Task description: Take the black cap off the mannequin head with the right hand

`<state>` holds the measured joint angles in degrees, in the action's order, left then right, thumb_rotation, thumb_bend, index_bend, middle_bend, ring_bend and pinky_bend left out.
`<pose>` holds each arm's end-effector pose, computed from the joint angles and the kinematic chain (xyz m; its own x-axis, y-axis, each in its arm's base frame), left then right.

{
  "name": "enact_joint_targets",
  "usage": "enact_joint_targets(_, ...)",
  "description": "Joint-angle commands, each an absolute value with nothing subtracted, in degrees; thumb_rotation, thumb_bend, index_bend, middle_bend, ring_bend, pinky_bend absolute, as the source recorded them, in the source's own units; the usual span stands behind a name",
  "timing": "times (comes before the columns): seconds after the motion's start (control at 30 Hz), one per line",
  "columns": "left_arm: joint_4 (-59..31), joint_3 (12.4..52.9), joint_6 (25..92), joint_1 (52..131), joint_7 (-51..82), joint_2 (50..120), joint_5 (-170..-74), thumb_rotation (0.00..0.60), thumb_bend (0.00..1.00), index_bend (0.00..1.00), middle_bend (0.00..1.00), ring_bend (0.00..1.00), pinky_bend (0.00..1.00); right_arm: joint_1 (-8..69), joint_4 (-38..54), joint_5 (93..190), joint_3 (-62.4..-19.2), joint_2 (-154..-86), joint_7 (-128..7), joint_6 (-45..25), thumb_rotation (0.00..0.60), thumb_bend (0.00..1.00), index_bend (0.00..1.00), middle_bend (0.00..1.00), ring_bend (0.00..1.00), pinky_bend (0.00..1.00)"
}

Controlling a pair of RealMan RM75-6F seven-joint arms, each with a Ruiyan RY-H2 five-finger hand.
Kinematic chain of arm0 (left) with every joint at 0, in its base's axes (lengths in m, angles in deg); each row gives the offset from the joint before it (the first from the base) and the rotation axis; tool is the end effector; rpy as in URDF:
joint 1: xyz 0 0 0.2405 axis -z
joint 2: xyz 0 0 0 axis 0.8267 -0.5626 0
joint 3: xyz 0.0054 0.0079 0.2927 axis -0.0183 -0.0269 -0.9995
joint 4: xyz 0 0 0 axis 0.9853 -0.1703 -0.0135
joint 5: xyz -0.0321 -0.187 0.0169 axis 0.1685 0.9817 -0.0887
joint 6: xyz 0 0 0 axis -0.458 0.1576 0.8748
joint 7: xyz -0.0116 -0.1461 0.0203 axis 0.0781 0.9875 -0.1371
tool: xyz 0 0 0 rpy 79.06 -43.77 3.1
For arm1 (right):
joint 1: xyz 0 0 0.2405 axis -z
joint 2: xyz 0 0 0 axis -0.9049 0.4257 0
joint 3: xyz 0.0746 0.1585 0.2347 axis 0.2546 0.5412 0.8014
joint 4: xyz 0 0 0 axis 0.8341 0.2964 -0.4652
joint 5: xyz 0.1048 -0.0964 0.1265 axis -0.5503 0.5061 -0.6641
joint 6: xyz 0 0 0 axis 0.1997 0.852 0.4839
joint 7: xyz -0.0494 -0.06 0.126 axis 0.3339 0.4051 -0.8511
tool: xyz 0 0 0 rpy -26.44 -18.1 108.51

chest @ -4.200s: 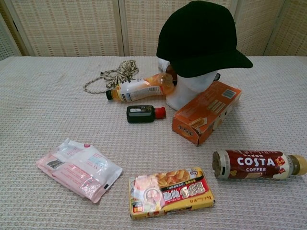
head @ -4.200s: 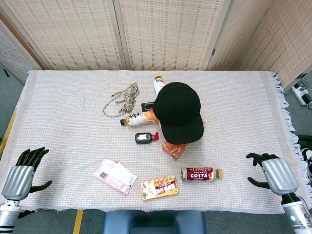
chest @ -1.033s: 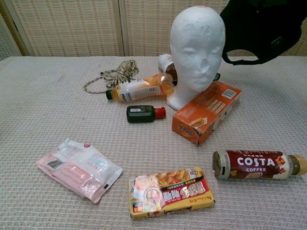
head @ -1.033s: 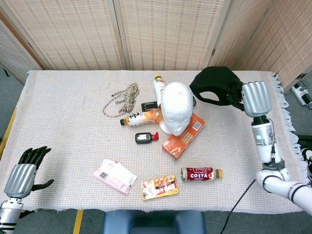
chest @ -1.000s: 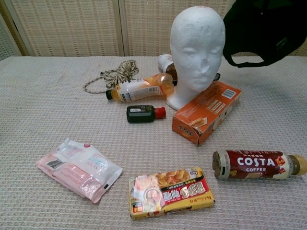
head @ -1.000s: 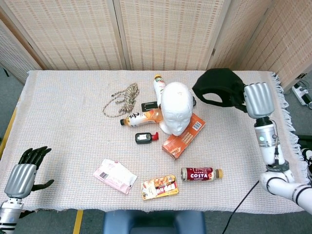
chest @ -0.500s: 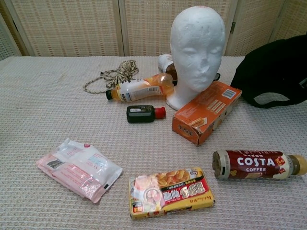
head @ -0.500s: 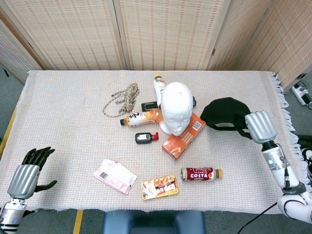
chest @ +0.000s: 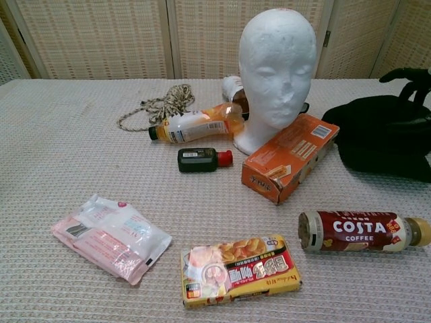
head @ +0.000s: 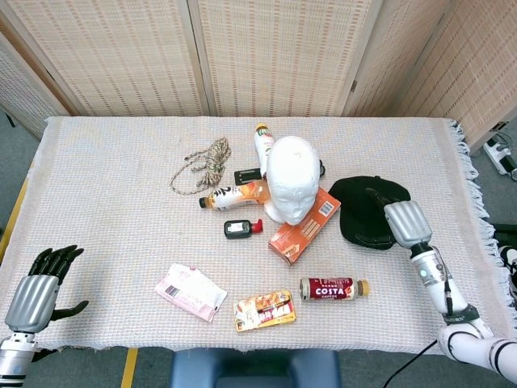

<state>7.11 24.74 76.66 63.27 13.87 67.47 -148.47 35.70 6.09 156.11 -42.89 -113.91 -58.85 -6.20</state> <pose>-0.3234 0.1916 0.1680 0.3987 0.0745 0.9141 0.9157 -0.0877 -0.3922 -0.3057 -0.3519 0.1115 0.4883 -0.1371 0.8618 -0.8671 -0.1880 0.4614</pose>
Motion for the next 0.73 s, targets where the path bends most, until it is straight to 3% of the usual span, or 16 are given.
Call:
enact_joint_targets(0.03, 7.0, 24.8, 76.6, 63.2, 13.9, 67.4, -148.3, 0.6, 0.04, 0.17, 0.15, 0.14, 0.12, 37.1, 8.4, 156.2, -42.8, -112.1, -58.8, -8.5, 0.139, 0.0, 0.0, 0.23, 0.23, 0.51)
enact_joint_targets(0.17, 6.9, 25.1, 77.0, 63.0, 13.8, 67.6, -147.7, 0.6, 0.04, 0.17, 0.15, 0.14, 0.12, 41.0, 13.5, 157.3, -43.7, -108.5, -58.7, -14.5, 0.165, 0.0, 0.05, 0.26, 0.27, 0.51)
enact_joint_targets(0.3, 6.7, 25.2, 76.7, 62.9, 13.7, 67.7, -147.0, 0.6, 0.04, 0.17, 0.15, 0.15, 0.12, 45.8, 18.6, 159.8, -45.7, -105.0, -57.8, -21.3, 0.273, 0.13, 0.18, 0.33, 0.31, 0.53)
enact_joint_targets(0.43, 6.8, 25.5, 77.1, 62.8, 13.6, 67.8, -147.0, 0.6, 0.04, 0.17, 0.15, 0.15, 0.12, 50.7, 24.5, 161.4, -48.1, -100.7, -56.3, -26.7, 0.348, 0.19, 0.24, 0.34, 0.32, 0.53)
enact_joint_targets(0.73, 6.9, 25.8, 78.3, 62.7, 12.9, 68.3, -147.8, 0.6, 0.04, 0.17, 0.15, 0.14, 0.12, 58.6, 32.4, 164.1, -52.6, -95.3, -54.4, -33.5, 0.35, 0.19, 0.24, 0.35, 0.32, 0.53)
